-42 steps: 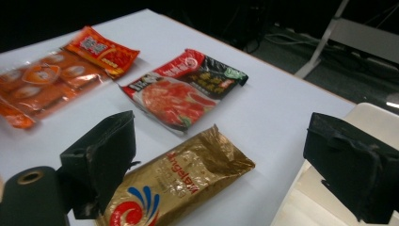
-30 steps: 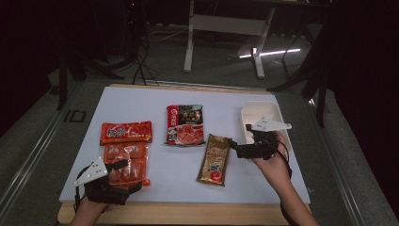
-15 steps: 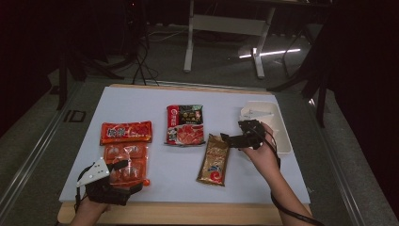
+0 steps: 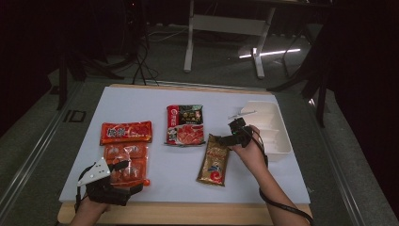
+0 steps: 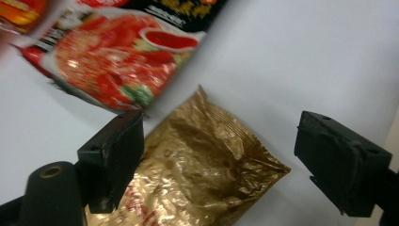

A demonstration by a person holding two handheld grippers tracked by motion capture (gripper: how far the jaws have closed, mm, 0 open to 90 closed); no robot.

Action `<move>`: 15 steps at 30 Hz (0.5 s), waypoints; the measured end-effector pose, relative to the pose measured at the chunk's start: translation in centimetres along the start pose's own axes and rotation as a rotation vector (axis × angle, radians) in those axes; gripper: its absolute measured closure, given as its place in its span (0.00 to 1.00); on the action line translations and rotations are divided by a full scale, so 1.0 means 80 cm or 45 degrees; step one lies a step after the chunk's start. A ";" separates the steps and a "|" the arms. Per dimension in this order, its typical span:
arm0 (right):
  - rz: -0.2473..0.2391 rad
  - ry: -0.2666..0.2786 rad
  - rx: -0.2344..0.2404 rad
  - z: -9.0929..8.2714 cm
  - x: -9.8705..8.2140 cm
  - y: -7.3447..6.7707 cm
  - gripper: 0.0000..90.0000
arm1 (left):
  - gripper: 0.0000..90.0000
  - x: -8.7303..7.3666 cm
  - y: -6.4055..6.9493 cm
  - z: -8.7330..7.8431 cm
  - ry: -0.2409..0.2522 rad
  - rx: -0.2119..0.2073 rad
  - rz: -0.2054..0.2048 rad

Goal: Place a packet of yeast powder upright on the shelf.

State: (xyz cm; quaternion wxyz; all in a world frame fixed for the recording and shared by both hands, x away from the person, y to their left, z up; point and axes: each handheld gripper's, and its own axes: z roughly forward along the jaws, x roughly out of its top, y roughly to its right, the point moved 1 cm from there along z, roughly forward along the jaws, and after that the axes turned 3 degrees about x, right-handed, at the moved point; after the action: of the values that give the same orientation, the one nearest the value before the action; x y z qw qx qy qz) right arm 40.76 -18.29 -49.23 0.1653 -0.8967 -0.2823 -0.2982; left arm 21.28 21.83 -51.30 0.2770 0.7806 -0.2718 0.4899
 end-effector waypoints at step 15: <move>0.025 -0.215 -0.069 0.039 -0.010 0.008 0.27 | 0.02 -0.001 0.000 0.003 -0.025 -0.004 -0.001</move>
State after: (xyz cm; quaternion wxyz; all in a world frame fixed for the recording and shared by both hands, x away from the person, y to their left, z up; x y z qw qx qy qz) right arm 42.01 -17.66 -52.19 0.1195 -0.9256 -0.2781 -0.2272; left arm 21.39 21.70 -51.45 0.2760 0.7850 -0.2749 0.4817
